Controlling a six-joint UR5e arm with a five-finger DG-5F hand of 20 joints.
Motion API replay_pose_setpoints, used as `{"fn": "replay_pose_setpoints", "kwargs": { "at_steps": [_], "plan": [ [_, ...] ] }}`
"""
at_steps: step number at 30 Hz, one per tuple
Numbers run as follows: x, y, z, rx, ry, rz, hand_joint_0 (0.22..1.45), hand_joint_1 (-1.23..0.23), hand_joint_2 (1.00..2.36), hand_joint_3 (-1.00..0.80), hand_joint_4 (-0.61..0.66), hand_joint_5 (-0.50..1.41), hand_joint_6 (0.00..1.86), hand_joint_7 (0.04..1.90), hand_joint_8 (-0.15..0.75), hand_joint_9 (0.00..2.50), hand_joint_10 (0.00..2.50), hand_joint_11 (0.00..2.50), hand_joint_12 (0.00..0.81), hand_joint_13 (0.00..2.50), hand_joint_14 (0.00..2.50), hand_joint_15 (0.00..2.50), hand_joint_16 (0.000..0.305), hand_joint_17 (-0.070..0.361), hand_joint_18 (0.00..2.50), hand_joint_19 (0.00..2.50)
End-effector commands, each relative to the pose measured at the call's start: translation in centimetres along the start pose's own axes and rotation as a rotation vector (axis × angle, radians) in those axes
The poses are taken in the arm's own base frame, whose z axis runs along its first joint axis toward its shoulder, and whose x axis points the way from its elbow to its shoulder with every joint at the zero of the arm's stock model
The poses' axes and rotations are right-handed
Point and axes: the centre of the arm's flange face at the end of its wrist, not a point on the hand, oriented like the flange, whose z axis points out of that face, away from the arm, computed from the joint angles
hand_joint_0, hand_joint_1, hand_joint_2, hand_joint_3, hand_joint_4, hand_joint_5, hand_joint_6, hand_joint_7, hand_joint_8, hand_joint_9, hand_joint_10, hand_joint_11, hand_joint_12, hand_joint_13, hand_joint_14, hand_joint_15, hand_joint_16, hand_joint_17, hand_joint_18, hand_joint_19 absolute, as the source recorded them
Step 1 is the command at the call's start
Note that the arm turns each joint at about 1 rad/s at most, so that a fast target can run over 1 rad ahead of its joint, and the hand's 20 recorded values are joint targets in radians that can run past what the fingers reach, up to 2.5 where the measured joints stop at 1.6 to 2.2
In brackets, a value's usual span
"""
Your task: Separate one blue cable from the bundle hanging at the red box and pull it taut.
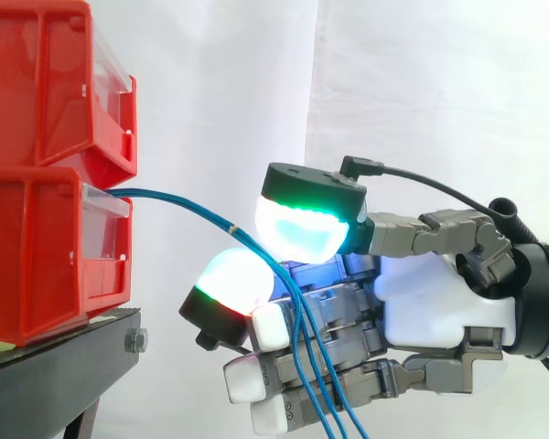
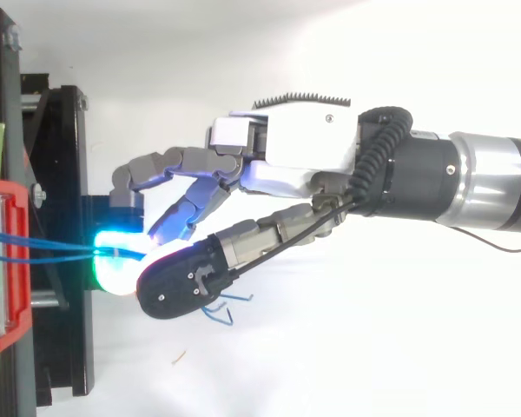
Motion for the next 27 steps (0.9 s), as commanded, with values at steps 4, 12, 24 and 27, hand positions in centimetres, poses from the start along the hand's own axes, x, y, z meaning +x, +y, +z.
{"fn": "replay_pose_setpoints", "kwargs": {
  "at_steps": [4,12,24,27],
  "plan": [
    [0.01,0.02,0.01,-0.002,-0.001,-0.006,0.68,-0.72,1.02,-0.25,0.23,-0.12,0.57,1.33,0.353,0.96,0.01,0.53,0.294,0.88,0.01,0.33,0.024,0.054,0.69,0.25],
    [0.02,0.12,0.00,-0.002,0.000,-0.002,0.66,-0.54,1.02,-0.28,0.21,-0.12,0.62,1.25,0.356,1.03,0.02,0.57,0.296,0.91,0.01,0.36,0.024,0.055,0.68,0.29],
    [0.15,0.07,0.04,-0.001,0.002,0.001,0.72,-0.80,1.02,-0.08,0.23,-0.15,0.69,1.19,0.372,1.07,0.02,0.69,0.316,0.98,0.01,0.41,0.024,0.055,0.68,0.27],
    [0.15,0.07,0.04,-0.001,0.002,0.000,0.75,-0.83,1.02,-0.17,0.23,-0.17,0.75,1.09,0.370,1.04,0.02,0.73,0.323,0.97,0.01,0.41,0.024,0.055,0.67,0.26]
  ]
}}
